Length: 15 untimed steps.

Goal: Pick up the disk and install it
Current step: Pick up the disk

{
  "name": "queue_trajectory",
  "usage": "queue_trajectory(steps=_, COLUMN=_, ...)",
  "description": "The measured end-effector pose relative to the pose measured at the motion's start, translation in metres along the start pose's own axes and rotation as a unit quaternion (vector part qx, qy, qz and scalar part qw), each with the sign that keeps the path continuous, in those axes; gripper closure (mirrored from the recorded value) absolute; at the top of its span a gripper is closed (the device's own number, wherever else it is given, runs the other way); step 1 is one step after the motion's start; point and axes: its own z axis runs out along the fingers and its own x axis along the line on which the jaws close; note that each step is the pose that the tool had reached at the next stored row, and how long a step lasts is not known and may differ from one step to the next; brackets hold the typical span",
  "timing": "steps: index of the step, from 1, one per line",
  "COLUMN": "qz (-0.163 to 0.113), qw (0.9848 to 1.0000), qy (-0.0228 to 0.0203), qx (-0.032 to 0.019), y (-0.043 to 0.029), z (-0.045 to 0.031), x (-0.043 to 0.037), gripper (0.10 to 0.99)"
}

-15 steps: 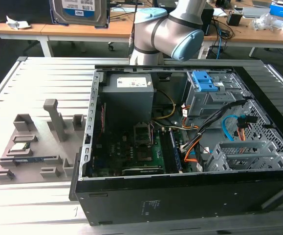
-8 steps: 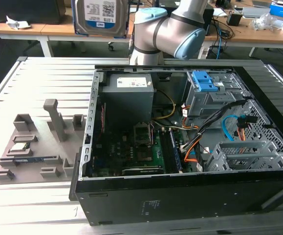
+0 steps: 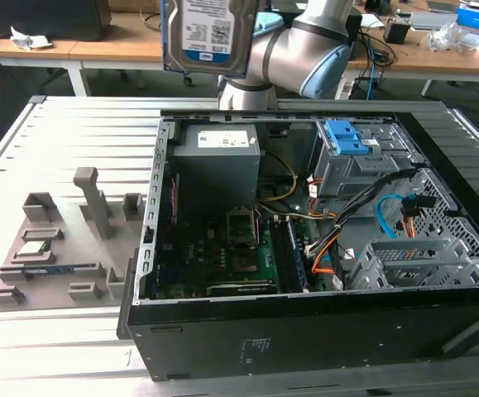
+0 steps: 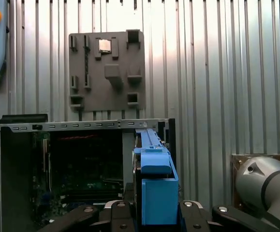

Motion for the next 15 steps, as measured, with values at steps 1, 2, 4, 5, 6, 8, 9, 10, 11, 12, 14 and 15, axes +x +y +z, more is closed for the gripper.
queue_trajectory(steps=1, qz=0.0, qw=1.0, qy=0.0001, qx=-0.0007, y=-0.008, z=0.0029, x=-0.0008, gripper=0.725)
queue_trajectory(steps=2, qz=0.0, qw=1.0, qy=0.0004, qx=-0.0015, y=-0.0164, z=0.0058, x=-0.0015, gripper=0.725)
queue_trajectory(steps=4, qz=0.0, qw=1.0, qy=0.0008, qx=-0.0026, y=-0.0299, z=0.0105, x=-0.0027, gripper=0.725)
queue_trajectory(steps=5, qz=0.0, qw=1.0, qy=0.001, qx=-0.003, y=-0.0349, z=0.0122, x=-0.0032, gripper=0.725)
queue_trajectory(steps=6, qz=0.0, qw=1.0, qy=0.0013, qx=-0.0037, y=-0.0434, z=0.0151, x=-0.0039, gripper=0.725)
queue_trajectory(steps=8, qz=0.0, qw=1.0, qy=0.0015, qx=-0.0044, y=-0.0534, z=0.0187, x=-0.0047, gripper=0.725)
queue_trajectory(steps=9, qz=0.0, qw=1.0, qy=0.0018, qx=-0.005, y=-0.0602, z=0.0209, x=-0.0052, gripper=0.725)
queue_trajectory(steps=10, qz=0.0, qw=1.0, qy=0.002, qx=-0.0054, y=-0.0653, z=0.0227, x=-0.0056, gripper=0.725)
queue_trajectory(steps=11, qz=0.0, qw=1.0, qy=0.0023, qx=-0.0058, y=-0.0738, z=0.0257, x=-0.006, gripper=0.725)
queue_trajectory(steps=12, qz=0.0, qw=1.0, qy=0.0027, qx=-0.0061, y=-0.0804, z=0.0279, x=-0.0064, gripper=0.725)
queue_trajectory(steps=14, qz=0.0, qw=1.0, qy=0.0034, qx=-0.0071, y=-0.1006, z=0.035, x=-0.0075, gripper=0.725)
queue_trajectory(steps=15, qz=0.0, qw=1.0, qy=0.0038, qx=-0.0076, y=-0.1105, z=0.0386, x=-0.0077, gripper=0.725)
